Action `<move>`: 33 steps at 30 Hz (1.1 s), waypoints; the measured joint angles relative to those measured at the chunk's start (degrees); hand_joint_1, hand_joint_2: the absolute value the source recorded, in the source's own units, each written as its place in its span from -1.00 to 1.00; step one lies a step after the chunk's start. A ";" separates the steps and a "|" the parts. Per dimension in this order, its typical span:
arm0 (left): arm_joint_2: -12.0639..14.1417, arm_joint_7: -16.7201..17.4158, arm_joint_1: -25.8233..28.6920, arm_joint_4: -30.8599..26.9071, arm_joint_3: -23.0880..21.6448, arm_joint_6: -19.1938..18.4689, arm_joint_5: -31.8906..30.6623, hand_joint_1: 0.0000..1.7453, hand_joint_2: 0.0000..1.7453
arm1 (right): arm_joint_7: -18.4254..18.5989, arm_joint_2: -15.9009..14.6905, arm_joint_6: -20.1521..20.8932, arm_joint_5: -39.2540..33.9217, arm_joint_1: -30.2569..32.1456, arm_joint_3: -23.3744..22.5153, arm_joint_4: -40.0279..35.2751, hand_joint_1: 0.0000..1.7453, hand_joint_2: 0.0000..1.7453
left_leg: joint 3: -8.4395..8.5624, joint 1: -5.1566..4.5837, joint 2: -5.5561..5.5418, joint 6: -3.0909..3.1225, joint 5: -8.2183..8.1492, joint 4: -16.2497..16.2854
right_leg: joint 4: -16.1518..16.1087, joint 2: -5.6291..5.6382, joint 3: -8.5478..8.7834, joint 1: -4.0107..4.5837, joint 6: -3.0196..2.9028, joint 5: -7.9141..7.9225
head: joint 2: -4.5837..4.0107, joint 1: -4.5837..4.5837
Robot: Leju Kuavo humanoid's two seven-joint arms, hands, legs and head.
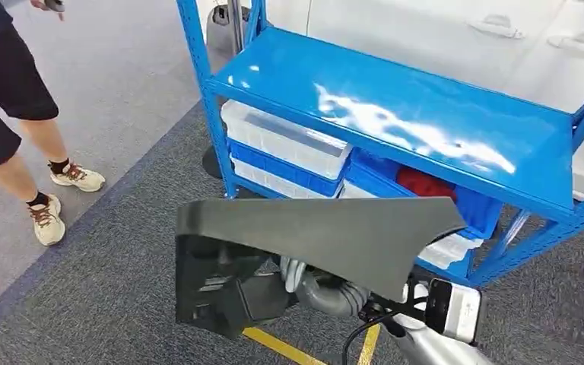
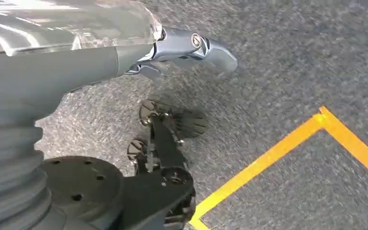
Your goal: Take the parts from the cabinet and place them on the table.
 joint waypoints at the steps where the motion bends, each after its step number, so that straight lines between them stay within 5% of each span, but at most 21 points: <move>1: -0.37 0.02 -0.06 0.00 0.22 0.02 0.02 -1.00 1.00 | -0.24 0.18 0.36 0.27 0.18 -0.09 0.29 1.00 1.00 | -0.03 -0.01 -0.48 0.25 0.13 -0.12 | 1.29 3.05 -0.45 -0.28 0.19 -1.08 | 0.00 0.00; 2: -0.48 0.04 -0.20 0.00 0.50 0.13 0.04 -1.00 1.00 | -1.13 0.40 0.81 0.53 0.59 -0.37 0.63 1.00 1.00 | -0.13 0.00 -0.93 0.48 0.24 -0.12 | 4.81 4.63 -2.10 -0.39 0.21 -3.34 | 0.00 0.02; 4: -0.72 0.07 -0.30 0.00 0.83 0.18 0.09 -1.00 1.00 | -2.32 0.42 2.00 1.08 1.58 -0.96 1.60 1.00 1.00 | -0.27 -0.08 -2.29 0.63 0.29 -0.10 | 14.11 5.37 -6.62 -0.38 0.35 -7.26 | 0.00 0.00; 6: -0.72 0.26 -0.08 0.00 1.10 0.37 0.13 -1.00 1.00 | -1.94 0.42 3.13 0.83 1.87 -1.66 2.23 1.00 1.00 | -0.36 -0.14 -3.67 0.63 0.30 0.04 | 17.61 5.48 -8.89 -0.39 0.31 -7.00 | 0.00 0.00; 8: -0.72 0.50 -0.02 0.00 1.21 0.50 0.15 -1.00 1.00 | -1.33 0.46 3.55 0.22 1.81 -2.50 2.30 1.00 1.00 | -0.30 -0.13 -5.11 0.60 0.29 0.25 | 11.46 5.76 -6.34 -0.41 -0.03 -2.34 | 0.00 0.00; 9: -0.74 0.50 -0.08 0.00 1.27 0.50 0.15 -1.00 1.00 | -1.09 0.51 3.61 0.00 1.72 -2.89 2.30 1.00 1.00 | -0.25 -0.13 -5.88 0.51 0.27 0.35 | 6.17 6.91 -4.02 -0.41 -0.34 0.56 | 0.00 0.00; 10: -0.85 0.52 -0.13 0.00 1.38 0.50 0.15 -1.00 1.00 | -0.83 0.51 3.63 -0.06 1.66 -3.28 2.30 1.00 1.00 | -0.44 -0.02 -6.51 0.34 0.28 0.39 | 1.81 10.28 -2.39 -0.58 -0.75 1.86 | 0.00 0.00; 11: -0.87 0.57 -0.32 0.00 1.47 0.53 0.15 -1.00 1.00 | -0.61 0.51 3.72 -0.08 1.79 -3.61 2.28 1.00 1.00 | -0.88 -0.29 -7.17 -0.18 0.32 0.74 | 0.69 11.69 -1.96 -0.85 -0.90 1.55 | 0.00 0.00; 13: -0.85 0.72 -0.17 0.00 1.51 0.53 0.15 -1.00 1.00 | -0.61 0.48 3.76 -0.02 2.17 -4.31 2.28 1.00 1.00 | -1.40 0.34 -8.36 -1.02 0.67 0.49 | 0.76 10.50 -2.16 -0.38 -0.73 1.45 | 0.00 0.00; 15: -0.83 0.83 0.20 0.00 1.51 0.50 0.15 -1.00 1.00 | -1.25 0.48 3.76 0.31 3.05 -4.99 2.21 1.00 1.00 | -1.35 0.15 -9.89 -1.97 0.99 0.03 | -0.38 8.97 -1.63 -0.94 -1.44 1.94 | 0.00 0.00; 17: -0.85 0.88 0.26 0.00 1.51 0.46 0.15 -1.00 1.00 | -2.03 0.48 3.91 0.75 3.91 -5.40 2.17 1.00 1.00 | -3.01 -0.13 -3.99 -2.06 -1.82 4.02 | -1.02 7.17 -0.90 -0.73 -1.95 2.14 | 0.00 0.00; 19: -0.94 0.90 -0.03 0.00 1.51 0.44 0.15 -1.00 1.00 | -2.47 0.48 4.64 1.25 4.78 -5.81 2.17 1.00 1.00 | -7.02 0.05 -1.93 -2.36 -5.97 12.60 | -0.93 5.37 -0.89 -0.29 -2.20 1.97 | 0.00 0.00; 21: -1.00 0.90 0.05 0.00 1.51 0.42 0.15 -1.00 1.00 | -2.67 0.48 5.05 1.32 5.35 -6.01 2.23 1.00 1.00 | -9.26 0.12 -1.55 -2.51 -7.16 17.64 | -0.85 3.68 -0.93 -0.09 -2.34 1.84 | 0.00 -0.02; 22: -1.00 0.90 0.17 0.00 1.51 0.42 0.15 -1.00 1.00 | -2.73 0.48 5.32 1.32 5.45 -6.14 2.23 1.00 1.00 | -8.22 0.13 -1.40 -2.49 -5.74 15.86 | -0.80 2.95 -0.91 -0.05 -2.32 1.74 | 0.00 0.00; 24: -0.98 0.90 0.19 0.02 1.51 0.42 0.15 -1.00 1.00 | -2.89 0.48 5.43 1.29 5.46 -6.32 2.23 1.00 1.00 | -2.90 0.11 -0.50 -2.16 -1.27 6.36 | -0.64 1.70 -0.73 0.01 -2.12 1.45 | 0.00 -0.02; 25: -0.98 0.90 0.15 0.00 1.51 0.42 0.15 -1.00 1.00 | -2.95 0.48 5.47 1.25 5.46 -6.52 2.23 1.00 1.00 | -0.26 -0.08 1.54 -1.82 0.10 1.67 | -0.51 1.25 -0.59 0.15 -1.90 1.27 | 0.00 -0.02; 26: -0.96 0.90 -0.10 0.02 1.51 0.42 0.15 -1.00 1.00 | -3.17 0.48 5.45 1.25 5.55 -6.78 2.21 1.00 1.00 | 0.44 -0.94 2.87 -1.25 -0.81 0.36 | -0.36 0.71 -0.70 0.65 -1.53 1.03 | 0.00 -0.02; 30: -0.83 0.81 0.30 0.02 1.49 0.53 0.13 -1.00 1.00 | -4.55 0.44 5.84 2.61 7.50 -7.76 1.88 1.00 1.00 | 0.05 -0.74 0.21 0.12 -0.30 -0.03 | -0.45 -1.39 -0.16 0.65 -0.61 0.74 | 0.00 0.00; 31: -0.81 0.81 0.51 0.02 1.45 0.55 0.13 -1.00 1.00 | -4.64 0.44 6.41 2.98 7.80 -8.17 1.55 1.00 1.00 | 0.42 -0.35 -0.25 0.45 -0.01 -0.46 | 0.12 -0.31 -0.15 0.35 -0.20 0.06 | 0.00 0.00; 33: -0.74 0.79 0.28 0.02 1.38 0.70 0.13 -1.00 1.00 | -4.77 0.44 7.04 3.17 8.00 -8.66 1.12 1.00 1.00 | 0.27 -0.34 -1.08 0.78 0.17 -0.53 | 6.15 4.27 -2.94 0.08 0.06 -3.85 | 0.00 0.00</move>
